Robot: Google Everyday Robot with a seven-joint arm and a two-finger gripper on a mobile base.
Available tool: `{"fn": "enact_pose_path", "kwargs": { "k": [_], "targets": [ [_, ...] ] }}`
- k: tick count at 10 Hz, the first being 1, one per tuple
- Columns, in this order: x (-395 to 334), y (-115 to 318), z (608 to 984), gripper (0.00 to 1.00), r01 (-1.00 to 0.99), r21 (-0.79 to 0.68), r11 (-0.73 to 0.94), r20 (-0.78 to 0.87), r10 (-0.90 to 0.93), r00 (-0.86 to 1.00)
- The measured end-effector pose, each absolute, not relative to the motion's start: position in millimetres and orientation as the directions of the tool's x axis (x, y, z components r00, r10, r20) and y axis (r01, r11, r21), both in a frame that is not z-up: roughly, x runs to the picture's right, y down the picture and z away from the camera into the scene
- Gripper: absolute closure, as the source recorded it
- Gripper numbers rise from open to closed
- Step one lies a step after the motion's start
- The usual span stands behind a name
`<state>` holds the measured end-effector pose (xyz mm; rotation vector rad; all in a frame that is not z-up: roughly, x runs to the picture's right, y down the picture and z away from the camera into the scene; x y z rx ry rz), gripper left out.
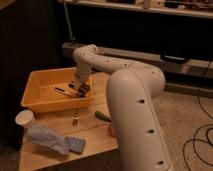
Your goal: Wipe tray with eraser
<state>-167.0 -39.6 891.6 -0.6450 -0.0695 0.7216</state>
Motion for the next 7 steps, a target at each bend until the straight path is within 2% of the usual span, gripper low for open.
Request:
{"fn": "enact_pose_path", "kwargs": {
  "k": [3,7],
  "targets": [
    [-213,-49,883,1.00,-0.543,-0.584,0.604,-0.108,0.605,0.789],
    [-271,-17,852,1.00,-0.444,-0.627,0.641,-0.040,0.542,0.839]
  ]
}}
